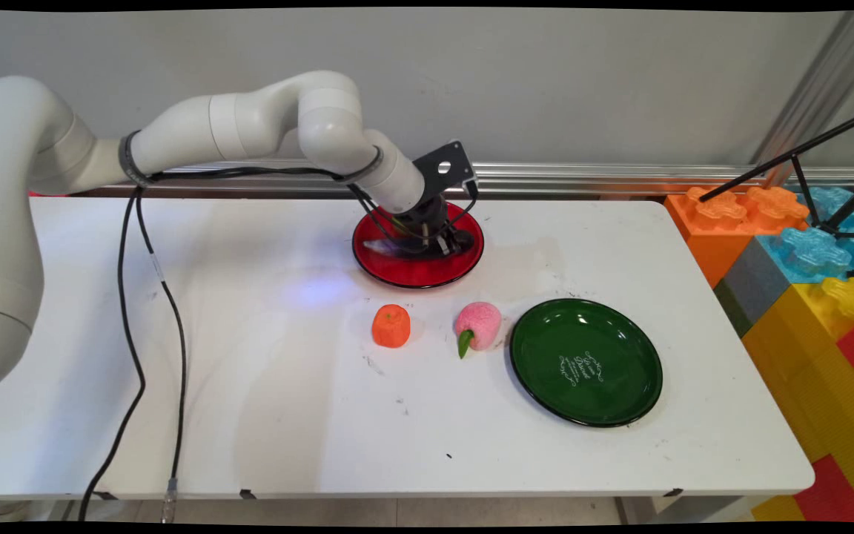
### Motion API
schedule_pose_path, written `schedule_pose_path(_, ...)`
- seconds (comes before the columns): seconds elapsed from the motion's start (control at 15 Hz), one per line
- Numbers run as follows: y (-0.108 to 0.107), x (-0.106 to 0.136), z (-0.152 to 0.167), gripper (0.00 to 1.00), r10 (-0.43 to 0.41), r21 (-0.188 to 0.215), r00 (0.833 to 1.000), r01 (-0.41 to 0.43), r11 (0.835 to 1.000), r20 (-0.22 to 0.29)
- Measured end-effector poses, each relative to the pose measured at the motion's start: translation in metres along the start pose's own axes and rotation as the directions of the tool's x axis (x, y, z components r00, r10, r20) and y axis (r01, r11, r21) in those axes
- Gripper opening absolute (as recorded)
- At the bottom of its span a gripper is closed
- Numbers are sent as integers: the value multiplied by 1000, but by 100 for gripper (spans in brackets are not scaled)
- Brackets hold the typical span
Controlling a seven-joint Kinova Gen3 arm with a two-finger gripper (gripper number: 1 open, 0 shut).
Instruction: Place the picked object on the table
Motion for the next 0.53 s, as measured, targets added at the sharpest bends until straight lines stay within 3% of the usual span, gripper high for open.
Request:
schedule_pose_path(0.33,-1,16,-34,0,14,18,1000,-14,1000,-4)
schedule_pose_path(0.53,3,27,-60,0,27,6,1000,-27,1000,-7)
